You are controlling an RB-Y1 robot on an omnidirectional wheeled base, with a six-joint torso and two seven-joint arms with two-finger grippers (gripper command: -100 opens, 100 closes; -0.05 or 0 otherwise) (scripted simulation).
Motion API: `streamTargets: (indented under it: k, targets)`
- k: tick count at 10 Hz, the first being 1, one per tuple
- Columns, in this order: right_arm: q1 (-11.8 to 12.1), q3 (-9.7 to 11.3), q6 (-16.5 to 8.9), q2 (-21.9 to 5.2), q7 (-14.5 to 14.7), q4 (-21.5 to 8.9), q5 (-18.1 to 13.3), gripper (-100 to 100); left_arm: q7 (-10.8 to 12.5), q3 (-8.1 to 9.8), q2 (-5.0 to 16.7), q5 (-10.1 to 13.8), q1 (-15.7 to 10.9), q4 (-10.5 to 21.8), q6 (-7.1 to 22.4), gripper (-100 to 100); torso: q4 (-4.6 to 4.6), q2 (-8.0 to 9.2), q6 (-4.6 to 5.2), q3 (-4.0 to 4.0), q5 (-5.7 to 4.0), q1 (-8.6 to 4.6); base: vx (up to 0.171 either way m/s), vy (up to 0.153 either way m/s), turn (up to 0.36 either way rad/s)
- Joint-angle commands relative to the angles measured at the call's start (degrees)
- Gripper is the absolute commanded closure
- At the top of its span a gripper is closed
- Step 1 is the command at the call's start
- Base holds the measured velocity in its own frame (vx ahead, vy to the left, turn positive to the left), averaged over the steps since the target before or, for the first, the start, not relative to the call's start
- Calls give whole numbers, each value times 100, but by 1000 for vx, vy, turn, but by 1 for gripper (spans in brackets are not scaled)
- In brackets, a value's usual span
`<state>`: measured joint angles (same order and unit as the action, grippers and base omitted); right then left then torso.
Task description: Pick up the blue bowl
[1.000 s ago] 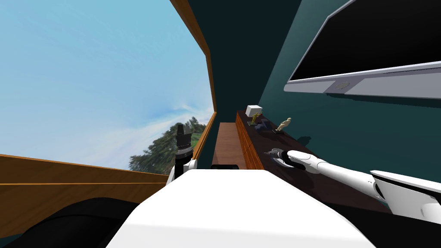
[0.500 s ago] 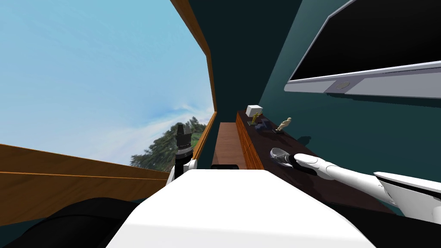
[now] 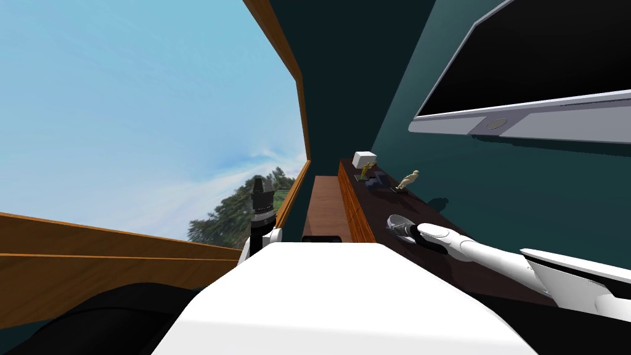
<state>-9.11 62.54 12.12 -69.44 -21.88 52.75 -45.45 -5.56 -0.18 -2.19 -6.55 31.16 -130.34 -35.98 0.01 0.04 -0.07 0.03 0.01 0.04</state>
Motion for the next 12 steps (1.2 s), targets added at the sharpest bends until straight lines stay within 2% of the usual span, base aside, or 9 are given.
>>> streamTargets:
  k: [1,2,6,7,8,10,11,12]
  targets:
    - [0,0,0,0,0,0,0,-100,0,0,0,0,0,0,0,0,0,0,0,0,0,0,12,-16,6]
    - [1,1,-6,8,6,-6,1,100,0,0,0,0,0,0,0,0,2,7,0,4,3,9,0,0,0]
    - [5,1,-1,10,-2,-4,5,100,0,0,0,0,0,0,0,0,4,12,-4,8,5,13,0,0,0]
    - [5,0,-1,11,-3,-3,6,0,0,0,0,0,0,0,0,0,4,12,-5,8,6,13,0,0,0]
    - [-68,-1,106,-173,-43,84,-22,100,0,0,0,0,0,0,0,0,4,11,-5,7,6,12,-37,48,-50]
    - [-143,51,159,-349,-136,211,-49,100,0,-1,-1,0,-1,0,0,0,9,33,-4,20,18,43,-59,75,-53]
    - [-131,20,168,-271,-81,120,-39,100,0,-1,-1,0,-1,0,0,0,10,38,-5,23,20,49,-27,32,-12]
    - [-134,27,172,-281,-99,133,-40,0,0,-1,-1,0,-1,0,0,0,9,29,-7,19,18,38,-6,7,-2]
